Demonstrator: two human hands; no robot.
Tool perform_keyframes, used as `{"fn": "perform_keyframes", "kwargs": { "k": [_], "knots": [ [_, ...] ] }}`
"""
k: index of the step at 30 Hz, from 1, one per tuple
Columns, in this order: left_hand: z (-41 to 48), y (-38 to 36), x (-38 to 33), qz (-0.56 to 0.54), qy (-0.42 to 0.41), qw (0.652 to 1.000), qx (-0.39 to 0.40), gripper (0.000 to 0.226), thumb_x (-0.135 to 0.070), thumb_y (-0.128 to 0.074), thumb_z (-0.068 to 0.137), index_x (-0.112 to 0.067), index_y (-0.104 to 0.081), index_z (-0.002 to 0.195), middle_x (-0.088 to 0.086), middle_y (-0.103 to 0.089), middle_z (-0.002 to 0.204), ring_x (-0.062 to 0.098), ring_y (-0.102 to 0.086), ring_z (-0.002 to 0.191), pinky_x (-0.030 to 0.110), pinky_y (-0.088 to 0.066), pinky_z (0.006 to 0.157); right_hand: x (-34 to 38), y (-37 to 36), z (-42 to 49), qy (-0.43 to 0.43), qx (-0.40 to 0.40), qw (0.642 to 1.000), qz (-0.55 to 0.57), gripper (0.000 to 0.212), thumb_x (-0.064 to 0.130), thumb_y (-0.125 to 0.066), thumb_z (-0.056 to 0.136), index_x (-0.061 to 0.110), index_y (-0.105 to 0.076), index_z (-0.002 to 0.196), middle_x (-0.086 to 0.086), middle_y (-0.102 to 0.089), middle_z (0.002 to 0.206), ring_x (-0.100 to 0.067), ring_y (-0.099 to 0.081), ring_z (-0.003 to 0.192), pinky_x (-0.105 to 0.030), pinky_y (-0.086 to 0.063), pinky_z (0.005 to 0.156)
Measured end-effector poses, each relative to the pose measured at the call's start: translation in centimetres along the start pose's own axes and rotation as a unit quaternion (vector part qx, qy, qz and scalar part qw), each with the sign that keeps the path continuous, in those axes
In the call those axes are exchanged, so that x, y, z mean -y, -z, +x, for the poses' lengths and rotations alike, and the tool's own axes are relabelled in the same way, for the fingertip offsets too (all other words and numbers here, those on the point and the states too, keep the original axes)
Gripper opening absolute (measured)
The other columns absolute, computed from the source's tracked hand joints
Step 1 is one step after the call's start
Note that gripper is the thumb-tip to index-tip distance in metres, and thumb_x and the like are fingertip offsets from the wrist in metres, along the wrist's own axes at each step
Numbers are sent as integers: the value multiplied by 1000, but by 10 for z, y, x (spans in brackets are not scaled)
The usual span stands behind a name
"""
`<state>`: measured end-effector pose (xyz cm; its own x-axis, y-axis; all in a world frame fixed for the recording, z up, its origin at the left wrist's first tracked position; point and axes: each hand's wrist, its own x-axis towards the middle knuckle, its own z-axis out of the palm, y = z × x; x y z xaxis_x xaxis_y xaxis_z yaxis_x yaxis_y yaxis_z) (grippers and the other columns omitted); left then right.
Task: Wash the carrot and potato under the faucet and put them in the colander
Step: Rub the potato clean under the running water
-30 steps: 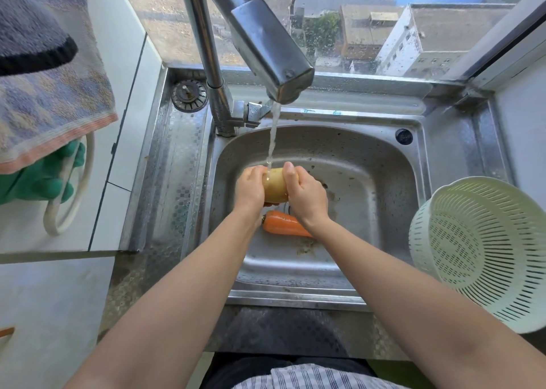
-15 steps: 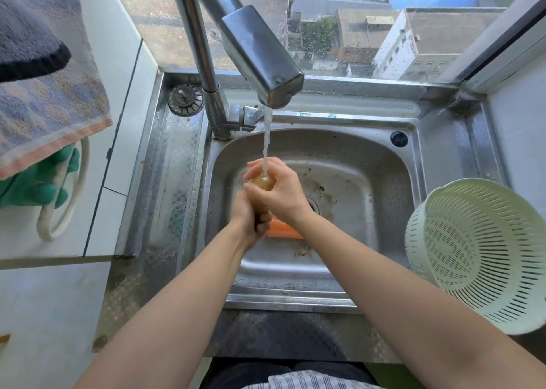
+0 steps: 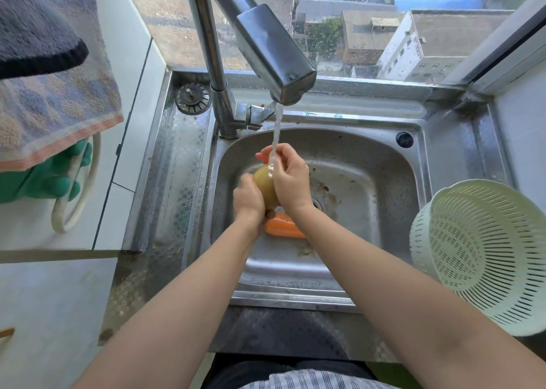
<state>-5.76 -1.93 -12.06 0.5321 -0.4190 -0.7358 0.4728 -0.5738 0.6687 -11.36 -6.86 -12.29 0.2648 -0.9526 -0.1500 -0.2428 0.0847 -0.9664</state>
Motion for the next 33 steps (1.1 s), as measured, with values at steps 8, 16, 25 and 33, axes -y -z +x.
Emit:
{"fn": "perform_keyframes", "kwargs": {
  "k": [8,16,25,33],
  "knots": [
    [-10,-3,5,135,-139,979,58,55,-59,-38,91,-10,-63,85,8,-67,70,28,-63,65,32,-49,57,-6,8,12,-93,-51,993,-52,21,16,-54,91,20,-68,76,3,-66,74,-12,-57,73,-29,-45,70],
    [-1,-5,-9,13,7,1000,16,40,-32,-32,98,-10,-56,74,11,-51,57,19,-41,38,15,-29,36,-11,7,-7,-16,13,1000,6,20,25,-67,85,28,-61,104,3,-66,101,-14,-62,94,-30,-51,85],
    [2,15,8,119,-26,987,106,67,-54,-17,97,-6,-62,79,9,-59,58,18,-48,47,22,-40,45,-1,-13,9,-98,-15,994,-33,29,30,-51,96,17,-71,81,0,-70,79,-20,-66,84,-42,-55,82],
    [-2,0,-3,99,-53,992,60,31,-28,-36,101,-8,-59,98,19,-62,84,24,-57,49,13,-33,30,-18,10,3,-214,28,971,99,29,32,-42,101,16,-65,102,-14,-65,111,-29,-63,101,-41,-53,87]
  ]
}}
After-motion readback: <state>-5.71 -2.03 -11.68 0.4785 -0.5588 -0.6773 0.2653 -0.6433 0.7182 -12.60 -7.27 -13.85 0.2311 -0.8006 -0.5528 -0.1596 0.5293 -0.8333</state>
